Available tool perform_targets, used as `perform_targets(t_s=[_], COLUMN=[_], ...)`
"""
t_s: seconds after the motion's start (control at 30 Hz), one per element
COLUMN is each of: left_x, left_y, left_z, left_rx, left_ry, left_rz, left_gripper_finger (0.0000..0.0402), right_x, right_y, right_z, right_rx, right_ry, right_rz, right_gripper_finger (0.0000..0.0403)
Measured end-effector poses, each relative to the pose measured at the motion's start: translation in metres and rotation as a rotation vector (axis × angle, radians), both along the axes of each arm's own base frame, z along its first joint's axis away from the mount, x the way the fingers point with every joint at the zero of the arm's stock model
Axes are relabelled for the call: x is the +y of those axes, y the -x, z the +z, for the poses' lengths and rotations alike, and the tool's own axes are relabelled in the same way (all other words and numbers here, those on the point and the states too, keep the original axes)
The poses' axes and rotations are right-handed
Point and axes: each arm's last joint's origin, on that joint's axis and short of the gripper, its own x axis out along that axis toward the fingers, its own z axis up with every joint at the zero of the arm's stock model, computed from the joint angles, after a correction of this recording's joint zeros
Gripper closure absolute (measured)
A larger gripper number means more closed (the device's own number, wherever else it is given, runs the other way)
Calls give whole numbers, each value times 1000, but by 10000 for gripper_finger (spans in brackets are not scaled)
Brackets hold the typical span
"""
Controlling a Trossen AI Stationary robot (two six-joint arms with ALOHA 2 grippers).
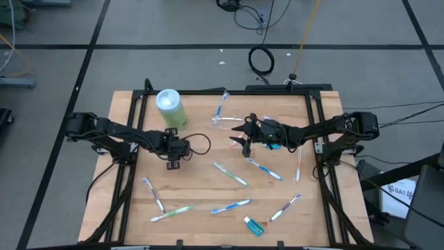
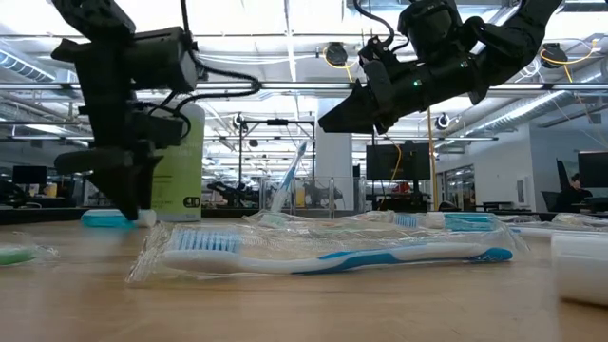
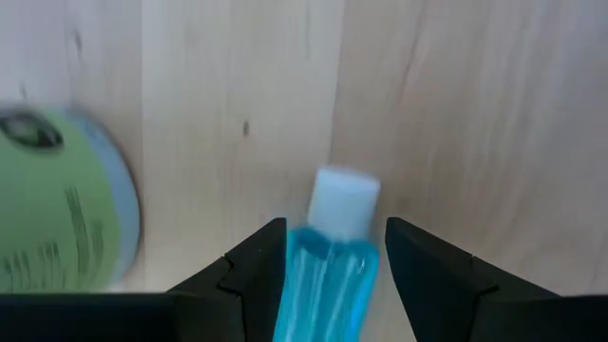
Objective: Pick & Place toothbrushing station
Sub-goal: Put the left mouthwash into the transparent organizer
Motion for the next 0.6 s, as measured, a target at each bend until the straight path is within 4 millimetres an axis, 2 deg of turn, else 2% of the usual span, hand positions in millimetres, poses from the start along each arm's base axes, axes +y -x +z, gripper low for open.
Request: perform_targets(t_s=[0.2, 0.3, 0.6], left_x=[-1, -1, 11], left_y=[-10, -9, -9], left_z=[2, 2, 2], left_rx=[-92, -87, -84], left_ry=[22, 66, 58], left_rz=[-55, -56, -19], left_gripper_finger=[213, 213, 213], right_x=[0, 0, 0], right_y=[0, 0, 0], right_z=[0, 0, 0], right_rx=[0, 0, 0], right_ry=[0, 0, 0], right_rz=[0, 0, 0], right_gripper_finger=[232, 232, 232])
